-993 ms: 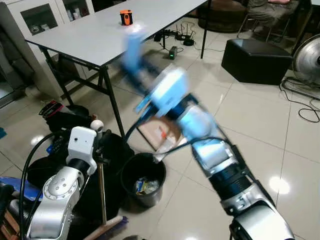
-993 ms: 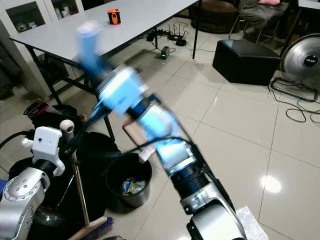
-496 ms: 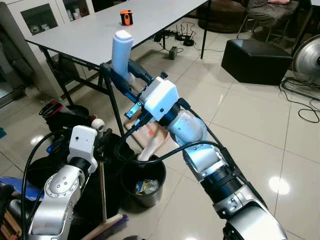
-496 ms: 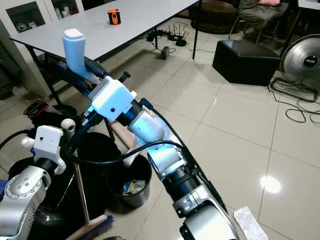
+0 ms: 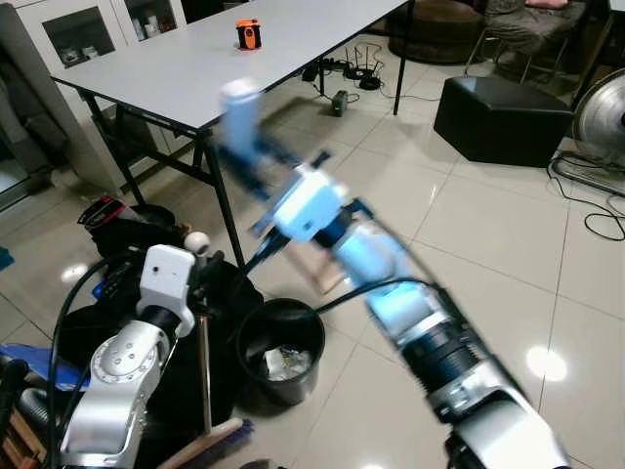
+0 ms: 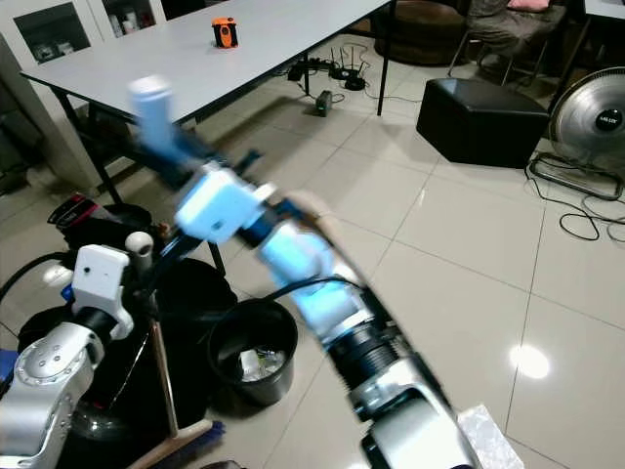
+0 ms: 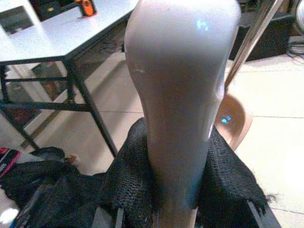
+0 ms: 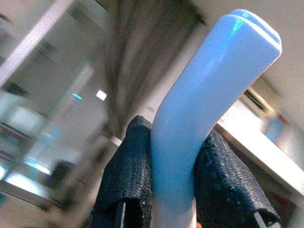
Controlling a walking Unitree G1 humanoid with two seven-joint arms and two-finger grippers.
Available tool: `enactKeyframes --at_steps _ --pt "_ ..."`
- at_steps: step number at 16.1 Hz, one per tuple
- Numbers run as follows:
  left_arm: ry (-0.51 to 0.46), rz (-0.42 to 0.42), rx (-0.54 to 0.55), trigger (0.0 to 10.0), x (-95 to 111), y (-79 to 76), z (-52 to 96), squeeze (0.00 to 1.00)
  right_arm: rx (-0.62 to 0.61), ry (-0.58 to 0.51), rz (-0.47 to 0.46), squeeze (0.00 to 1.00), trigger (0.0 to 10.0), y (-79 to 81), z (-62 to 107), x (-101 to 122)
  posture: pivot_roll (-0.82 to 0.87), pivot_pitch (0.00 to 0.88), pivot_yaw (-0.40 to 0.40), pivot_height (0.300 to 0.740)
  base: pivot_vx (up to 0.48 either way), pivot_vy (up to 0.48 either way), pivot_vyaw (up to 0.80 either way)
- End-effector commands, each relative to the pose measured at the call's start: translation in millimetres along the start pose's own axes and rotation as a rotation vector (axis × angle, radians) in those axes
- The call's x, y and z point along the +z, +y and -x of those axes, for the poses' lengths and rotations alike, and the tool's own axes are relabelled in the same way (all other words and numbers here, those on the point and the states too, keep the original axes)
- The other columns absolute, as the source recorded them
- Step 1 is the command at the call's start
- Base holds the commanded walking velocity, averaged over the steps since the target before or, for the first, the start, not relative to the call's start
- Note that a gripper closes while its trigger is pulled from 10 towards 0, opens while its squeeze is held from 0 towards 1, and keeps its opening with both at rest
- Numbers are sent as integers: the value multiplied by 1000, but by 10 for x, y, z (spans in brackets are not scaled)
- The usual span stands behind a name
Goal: Sweep floor
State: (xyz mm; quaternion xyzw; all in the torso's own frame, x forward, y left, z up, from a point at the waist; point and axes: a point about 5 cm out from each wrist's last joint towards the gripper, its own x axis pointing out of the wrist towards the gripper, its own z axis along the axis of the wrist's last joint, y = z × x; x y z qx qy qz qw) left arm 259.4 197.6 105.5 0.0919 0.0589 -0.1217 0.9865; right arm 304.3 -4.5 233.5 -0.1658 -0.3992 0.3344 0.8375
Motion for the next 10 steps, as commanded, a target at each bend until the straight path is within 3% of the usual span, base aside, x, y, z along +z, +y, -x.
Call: enactKeyframes --at_steps 1,3,5,7,10 --pt "-38 -19 -34 10000 75 -33 -65 0 -129 48 38 0 10000 -330 28 13 -8 0 70 740 0 0 0" --pt "-37 -2 -45 10000 79 -46 -111 0 -279 210 1 0 10000 -642 247 -129 -13 0 70 740 0 0 0" --pt "-43 16 -58 10000 78 -56 -119 0 -396 313 -13 0 10000 -826 494 -189 -25 0 65 740 0 0 0" --pt "-48 32 -80 10000 72 -76 -131 0 -503 410 -48 0 10000 -895 788 -250 -35 0 63 740 -120 0 0" --pt "-48 41 -98 10000 71 -92 -143 0 -546 499 -19 0 10000 -899 997 -301 -41 0 61 740 -274 0 0"
